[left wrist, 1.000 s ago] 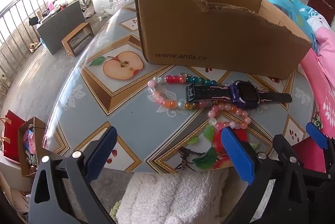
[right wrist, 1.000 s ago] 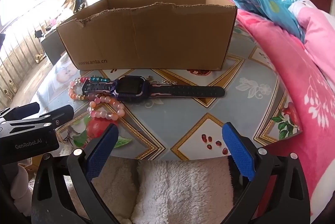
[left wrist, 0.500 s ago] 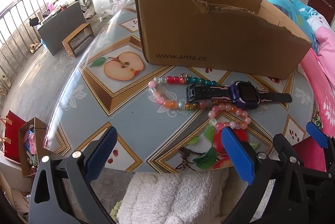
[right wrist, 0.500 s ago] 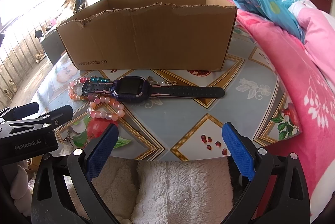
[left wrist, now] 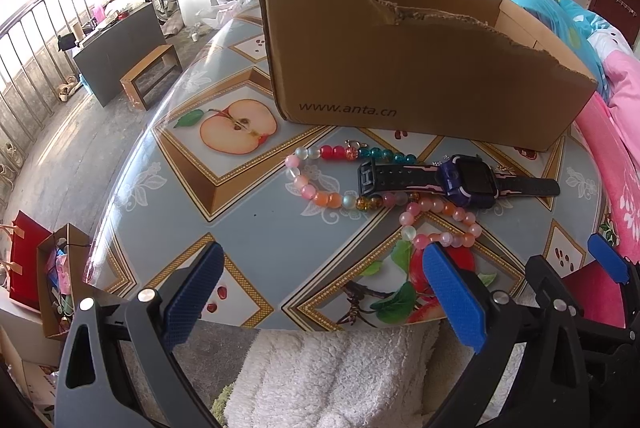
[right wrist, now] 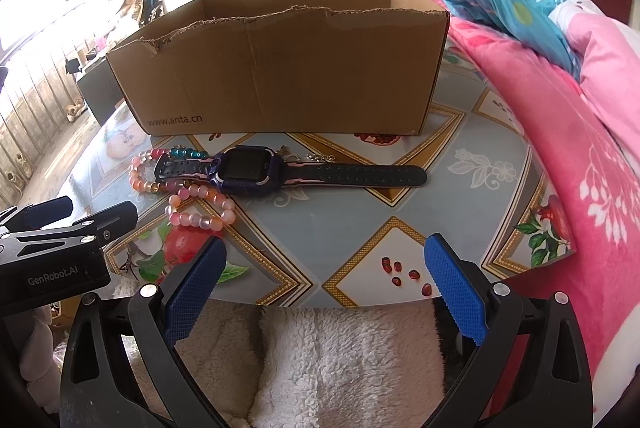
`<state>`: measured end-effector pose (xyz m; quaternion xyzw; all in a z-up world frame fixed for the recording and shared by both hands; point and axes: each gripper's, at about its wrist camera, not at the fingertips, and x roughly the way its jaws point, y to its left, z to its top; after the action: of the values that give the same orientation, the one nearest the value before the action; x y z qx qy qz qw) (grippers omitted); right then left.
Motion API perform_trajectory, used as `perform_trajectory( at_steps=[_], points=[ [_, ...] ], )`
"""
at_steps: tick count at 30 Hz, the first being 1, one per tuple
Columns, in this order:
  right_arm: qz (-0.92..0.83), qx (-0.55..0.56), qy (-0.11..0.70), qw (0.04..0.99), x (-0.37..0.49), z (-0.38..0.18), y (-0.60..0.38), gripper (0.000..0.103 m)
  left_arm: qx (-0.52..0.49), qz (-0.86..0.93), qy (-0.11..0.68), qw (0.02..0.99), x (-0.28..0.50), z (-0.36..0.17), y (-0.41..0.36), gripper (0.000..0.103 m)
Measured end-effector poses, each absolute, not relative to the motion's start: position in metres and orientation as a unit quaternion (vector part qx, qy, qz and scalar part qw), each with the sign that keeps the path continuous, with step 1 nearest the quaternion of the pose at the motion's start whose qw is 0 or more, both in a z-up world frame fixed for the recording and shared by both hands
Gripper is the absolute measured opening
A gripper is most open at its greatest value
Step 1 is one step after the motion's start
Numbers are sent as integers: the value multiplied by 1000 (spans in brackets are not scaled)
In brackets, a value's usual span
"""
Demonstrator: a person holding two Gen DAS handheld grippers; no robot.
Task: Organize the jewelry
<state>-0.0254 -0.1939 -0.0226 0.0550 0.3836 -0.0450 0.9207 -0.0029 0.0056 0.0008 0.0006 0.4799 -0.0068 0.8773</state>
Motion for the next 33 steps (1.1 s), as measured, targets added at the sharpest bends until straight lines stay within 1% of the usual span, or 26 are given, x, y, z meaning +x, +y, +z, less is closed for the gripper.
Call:
perform_trajectory(
  at_steps=[17,21,28,29,30,31,32,33],
  points=[
    [-55,50,379,922,-26,-19,-198,95,-3,-12,466,884,-7,0,13,98],
    [-63,53,369,926,-26,-16,-199,95,-13,-35,443,896,-11,1,22,98],
    [-61,73,331,939,-23,-3,-204,94,-28,-95,366,925,-11,18,30,98],
    [-58,77,325,941,-22,-1,-204,92,-28,-104,360,927,-9,20,29,97],
    [-54,82,319,943,-20,2,-205,86,-27,-113,358,927,-7,21,28,97],
    [-51,87,316,943,-17,5,-205,85,-29,-124,358,925,-3,23,27,93],
    [-47,92,314,944,-14,6,-206,80,-32,-137,361,922,1,23,27,89],
    [-41,97,315,943,-10,7,-205,74,-36,-149,364,919,5,24,26,88]
  ],
)
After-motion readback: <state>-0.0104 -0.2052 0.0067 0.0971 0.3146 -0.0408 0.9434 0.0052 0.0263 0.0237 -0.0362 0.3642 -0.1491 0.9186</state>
